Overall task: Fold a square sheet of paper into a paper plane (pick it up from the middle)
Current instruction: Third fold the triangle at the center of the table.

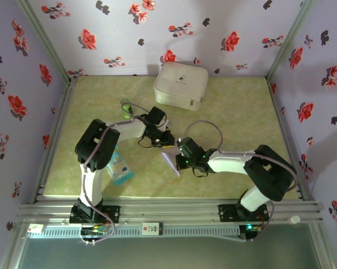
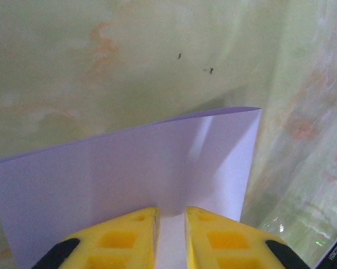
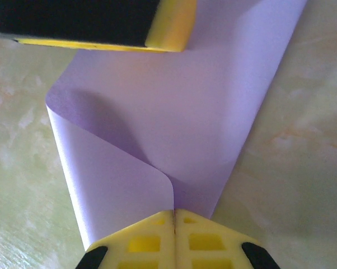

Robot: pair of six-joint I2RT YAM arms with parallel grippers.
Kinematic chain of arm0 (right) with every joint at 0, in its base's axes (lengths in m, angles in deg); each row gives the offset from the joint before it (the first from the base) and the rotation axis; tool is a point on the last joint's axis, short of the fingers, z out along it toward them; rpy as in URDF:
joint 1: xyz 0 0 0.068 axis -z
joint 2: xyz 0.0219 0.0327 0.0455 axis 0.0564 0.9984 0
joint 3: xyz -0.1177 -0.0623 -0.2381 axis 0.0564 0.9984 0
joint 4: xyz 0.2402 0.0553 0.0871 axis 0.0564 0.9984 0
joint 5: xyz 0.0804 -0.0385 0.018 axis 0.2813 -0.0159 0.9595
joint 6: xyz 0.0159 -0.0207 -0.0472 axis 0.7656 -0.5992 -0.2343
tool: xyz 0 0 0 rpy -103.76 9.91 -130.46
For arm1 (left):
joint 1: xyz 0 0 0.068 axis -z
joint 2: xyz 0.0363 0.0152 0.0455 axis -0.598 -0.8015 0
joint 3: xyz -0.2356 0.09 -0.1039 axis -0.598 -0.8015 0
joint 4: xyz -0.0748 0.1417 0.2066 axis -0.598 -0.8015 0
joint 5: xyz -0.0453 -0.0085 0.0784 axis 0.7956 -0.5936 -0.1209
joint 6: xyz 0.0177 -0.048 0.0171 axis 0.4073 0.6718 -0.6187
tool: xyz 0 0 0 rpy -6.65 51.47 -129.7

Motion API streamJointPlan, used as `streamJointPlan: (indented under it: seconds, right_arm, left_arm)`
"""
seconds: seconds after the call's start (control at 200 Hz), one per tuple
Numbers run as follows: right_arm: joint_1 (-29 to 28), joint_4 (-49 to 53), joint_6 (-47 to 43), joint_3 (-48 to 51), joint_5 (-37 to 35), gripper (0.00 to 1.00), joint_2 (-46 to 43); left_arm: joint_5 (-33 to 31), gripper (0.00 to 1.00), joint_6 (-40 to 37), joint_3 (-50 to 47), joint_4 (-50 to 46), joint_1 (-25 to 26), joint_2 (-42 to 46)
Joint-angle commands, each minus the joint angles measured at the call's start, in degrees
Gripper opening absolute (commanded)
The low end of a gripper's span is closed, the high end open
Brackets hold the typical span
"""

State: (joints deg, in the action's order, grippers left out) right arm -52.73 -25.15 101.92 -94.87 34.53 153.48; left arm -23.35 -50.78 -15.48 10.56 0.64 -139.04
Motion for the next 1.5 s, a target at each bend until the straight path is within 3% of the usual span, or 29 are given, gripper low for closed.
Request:
streamJointPlan:
  seconds: [0.0, 1.49]
  right_arm:
    - [0.4, -1.5, 1.2, 0.9, -0.5, 0.0, 0.7]
    - [0.5, -1.6, 0.0, -0.5, -0.1, 0.0, 2.7]
  left_arm:
    - [-1.4, 0.2, 0.6, -0.5, -0.8, 0.4, 1.1]
    - [-1.3, 0.21, 0.6, -0.1, -0.9, 0.4, 1.4]
